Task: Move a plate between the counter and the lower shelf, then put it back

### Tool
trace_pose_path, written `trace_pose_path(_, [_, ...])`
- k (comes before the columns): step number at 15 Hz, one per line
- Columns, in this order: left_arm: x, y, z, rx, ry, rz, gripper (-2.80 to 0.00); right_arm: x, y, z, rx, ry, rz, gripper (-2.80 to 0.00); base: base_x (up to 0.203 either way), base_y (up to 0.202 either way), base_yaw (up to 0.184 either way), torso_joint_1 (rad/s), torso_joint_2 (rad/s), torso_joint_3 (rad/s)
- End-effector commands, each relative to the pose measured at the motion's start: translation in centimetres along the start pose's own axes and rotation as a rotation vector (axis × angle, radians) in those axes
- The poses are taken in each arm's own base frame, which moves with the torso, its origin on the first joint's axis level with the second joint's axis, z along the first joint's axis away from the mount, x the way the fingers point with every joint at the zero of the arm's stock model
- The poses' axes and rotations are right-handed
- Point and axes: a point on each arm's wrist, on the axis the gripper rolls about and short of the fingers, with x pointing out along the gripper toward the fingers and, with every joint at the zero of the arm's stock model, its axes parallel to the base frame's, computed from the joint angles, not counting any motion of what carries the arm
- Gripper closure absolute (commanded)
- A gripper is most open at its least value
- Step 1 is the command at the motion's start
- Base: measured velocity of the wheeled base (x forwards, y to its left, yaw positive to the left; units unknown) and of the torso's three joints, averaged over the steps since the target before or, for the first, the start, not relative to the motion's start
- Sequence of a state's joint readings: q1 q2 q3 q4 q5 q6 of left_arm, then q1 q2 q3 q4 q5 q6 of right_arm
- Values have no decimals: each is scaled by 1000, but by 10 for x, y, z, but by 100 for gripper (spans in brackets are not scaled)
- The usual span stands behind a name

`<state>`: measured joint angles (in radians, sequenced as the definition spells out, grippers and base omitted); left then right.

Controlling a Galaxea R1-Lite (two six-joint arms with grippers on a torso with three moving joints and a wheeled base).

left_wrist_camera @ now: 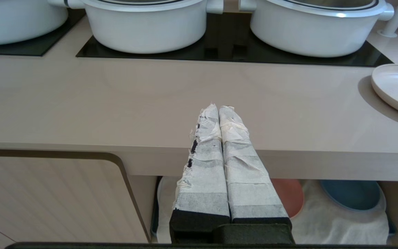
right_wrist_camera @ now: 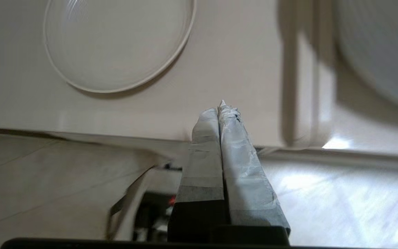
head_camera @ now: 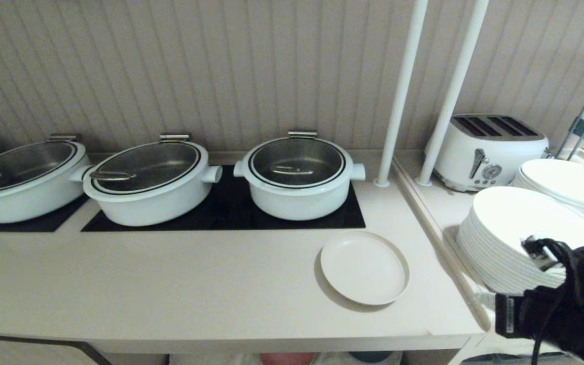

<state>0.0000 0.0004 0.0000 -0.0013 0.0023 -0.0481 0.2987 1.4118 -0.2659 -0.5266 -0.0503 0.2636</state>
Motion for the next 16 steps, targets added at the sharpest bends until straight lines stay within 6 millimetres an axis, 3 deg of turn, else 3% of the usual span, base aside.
trace_pose_path(1, [0, 0, 0, -1, -1, 1, 0, -19, -12, -11, -61, -99, -18, 0, 0, 0, 0, 0, 0, 0])
trace_pose_path(8, [0, 0, 0, -1, -1, 1, 0, -69, -37, -38, -107, -288, -150, 0, 0, 0, 0, 0, 0, 0])
trace_pose_path(16, [0, 0, 0, -1, -1, 1, 0, -114, -37, -86, -186, -330, -189, 0, 0, 0, 0, 0, 0, 0])
